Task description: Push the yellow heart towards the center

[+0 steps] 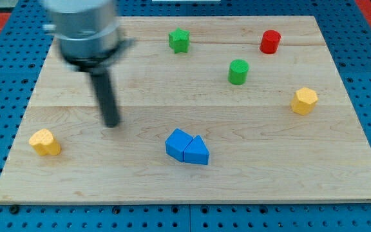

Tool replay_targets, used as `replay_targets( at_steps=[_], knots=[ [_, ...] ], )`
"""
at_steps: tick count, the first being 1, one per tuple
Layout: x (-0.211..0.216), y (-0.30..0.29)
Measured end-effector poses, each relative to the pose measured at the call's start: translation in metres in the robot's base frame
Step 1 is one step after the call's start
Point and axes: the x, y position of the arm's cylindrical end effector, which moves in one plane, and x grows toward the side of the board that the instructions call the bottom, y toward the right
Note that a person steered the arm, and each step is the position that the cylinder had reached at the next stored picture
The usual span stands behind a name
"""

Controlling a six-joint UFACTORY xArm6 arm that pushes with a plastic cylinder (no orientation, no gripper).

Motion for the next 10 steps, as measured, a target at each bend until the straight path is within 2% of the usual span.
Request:
replay_targets(
  at_steps=[1,2,3,4,5,7,8,9,10],
  knots=[
    [0.025,-0.084],
    [0.073,-0.117],
    [0.055,-0.066],
    [0.028,0.028],
    [0.01,0.064],
    [0.006,-0.026],
    [-0.02,0.004],
    [-0.02,0.128],
    [-0.013,0.15]
  ],
)
